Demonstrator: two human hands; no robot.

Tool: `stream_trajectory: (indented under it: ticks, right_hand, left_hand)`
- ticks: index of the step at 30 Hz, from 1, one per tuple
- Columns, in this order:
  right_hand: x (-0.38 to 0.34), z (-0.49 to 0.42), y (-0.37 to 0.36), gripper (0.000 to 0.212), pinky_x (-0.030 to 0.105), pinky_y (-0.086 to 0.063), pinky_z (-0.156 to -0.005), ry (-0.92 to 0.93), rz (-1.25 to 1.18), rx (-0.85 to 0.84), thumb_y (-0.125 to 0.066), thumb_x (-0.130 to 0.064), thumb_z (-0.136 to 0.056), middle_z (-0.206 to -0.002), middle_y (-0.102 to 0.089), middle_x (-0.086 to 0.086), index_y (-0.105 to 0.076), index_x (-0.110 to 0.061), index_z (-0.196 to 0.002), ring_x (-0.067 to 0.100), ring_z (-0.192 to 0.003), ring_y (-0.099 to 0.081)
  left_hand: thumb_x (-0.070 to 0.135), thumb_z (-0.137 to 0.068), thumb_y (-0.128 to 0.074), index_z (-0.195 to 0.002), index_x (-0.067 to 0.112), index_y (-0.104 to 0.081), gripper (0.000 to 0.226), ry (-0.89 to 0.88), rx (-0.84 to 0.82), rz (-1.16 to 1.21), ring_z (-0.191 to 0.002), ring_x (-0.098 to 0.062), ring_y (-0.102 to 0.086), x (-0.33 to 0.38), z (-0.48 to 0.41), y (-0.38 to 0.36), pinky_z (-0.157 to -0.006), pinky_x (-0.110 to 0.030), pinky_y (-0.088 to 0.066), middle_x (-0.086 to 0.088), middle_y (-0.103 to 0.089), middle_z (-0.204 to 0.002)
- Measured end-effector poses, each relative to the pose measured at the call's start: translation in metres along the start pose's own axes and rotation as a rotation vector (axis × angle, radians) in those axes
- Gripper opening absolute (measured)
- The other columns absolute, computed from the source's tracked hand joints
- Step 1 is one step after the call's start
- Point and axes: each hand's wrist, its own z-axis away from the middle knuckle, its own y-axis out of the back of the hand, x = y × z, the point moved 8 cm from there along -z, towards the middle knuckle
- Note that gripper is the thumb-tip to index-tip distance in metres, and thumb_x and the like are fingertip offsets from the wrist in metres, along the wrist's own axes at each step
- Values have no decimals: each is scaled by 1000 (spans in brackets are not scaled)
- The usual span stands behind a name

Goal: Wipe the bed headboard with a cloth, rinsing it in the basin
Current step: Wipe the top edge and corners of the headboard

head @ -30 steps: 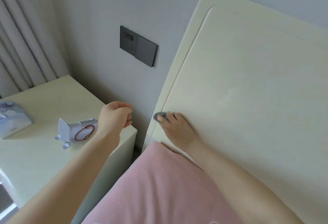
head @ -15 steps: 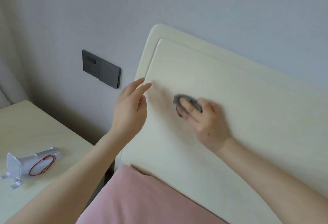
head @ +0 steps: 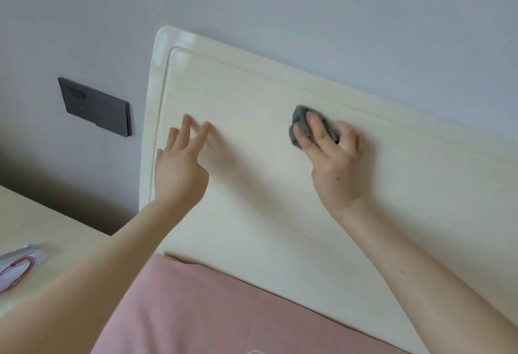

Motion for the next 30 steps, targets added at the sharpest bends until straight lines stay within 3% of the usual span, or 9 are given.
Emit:
stream_trajectory:
  ticks: [5,9,12,15,18,22,24,26,30]
  right_hand:
    - [-45,181,-7,55,34,-29,-69,523,7,-463,-20,-5,-98,-119,-66,-9,-69,-27,-109,26,-89,-42]
    - [12,129,25,42,33,-29,-70,466,13,-292,-22,-15,-103,-120,-66,-10,-61,-28,-115,24,-90,-45]
    - [77,32,46,35,34,-26,-71,101,51,-11,-33,-15,-104,-120,-66,-4,-63,-26,-116,24,-90,-43]
    - [63,-9,25,33,35,-30,-73,-78,14,151,-40,-4,-98,-119,-66,6,-69,-15,-112,26,-89,-41]
    - [2,2,-4,35,36,-38,-71,-19,-65,106,-40,-2,-95,-123,-63,8,-65,-12,-117,28,-90,-42]
    - [-81,80,-30,46,38,-39,-67,324,-98,-151,-25,-2,-98,-119,-66,5,-67,-13,-114,29,-89,-41]
    - [-88,80,-28,47,36,-33,-68,419,-103,-182,-26,-3,-98,-116,-67,2,-69,-16,-110,27,-87,-40]
    - [-78,36,-23,38,35,-32,-66,445,-82,-129,-34,-10,-98,-116,-67,0,-69,-21,-108,25,-85,-40]
    - [-49,-88,-34,25,36,-28,-68,121,-89,63,-45,-11,-93,-119,-65,0,-65,-19,-106,24,-85,-34]
  left_hand:
    - [-15,-70,-30,-148,36,-11,95,-43,-78,-35,-146,-19,2,24,14,-22,-109,-49,-31,10,7,-158]
    - [-16,-72,-31,-148,36,1,98,-6,-97,-94,-146,-25,0,29,20,-25,-91,-29,-38,12,15,-156]
    - [-16,-72,-31,-148,37,3,98,51,-91,-99,-146,-26,-2,34,22,-27,-77,-24,-33,15,16,-156]
    - [-17,-70,-29,-147,38,1,99,70,-60,-47,-146,-23,0,31,29,-33,-81,-21,-32,18,13,-155]
    - [-17,-71,-28,-148,35,-6,96,13,-81,-22,-145,-14,-1,21,42,-40,-91,-14,-27,21,7,-155]
    - [-16,-76,-25,-145,32,-25,84,68,-147,112,-142,-6,-19,-10,63,-32,-87,-5,-25,18,-20,-153]
    - [-13,-81,-26,-141,28,-38,73,326,-65,391,-134,-13,-38,-38,70,-17,-83,-9,-35,11,-39,-147]
    - [-16,-85,-29,-135,14,-46,61,649,5,973,-123,-24,-51,-60,76,-14,-91,-24,-45,-4,-51,-137]
    - [-7,-92,-28,-125,-6,-48,38,892,29,1933,-114,-41,-54,-72,76,-22,-96,-52,-43,-23,-55,-126]
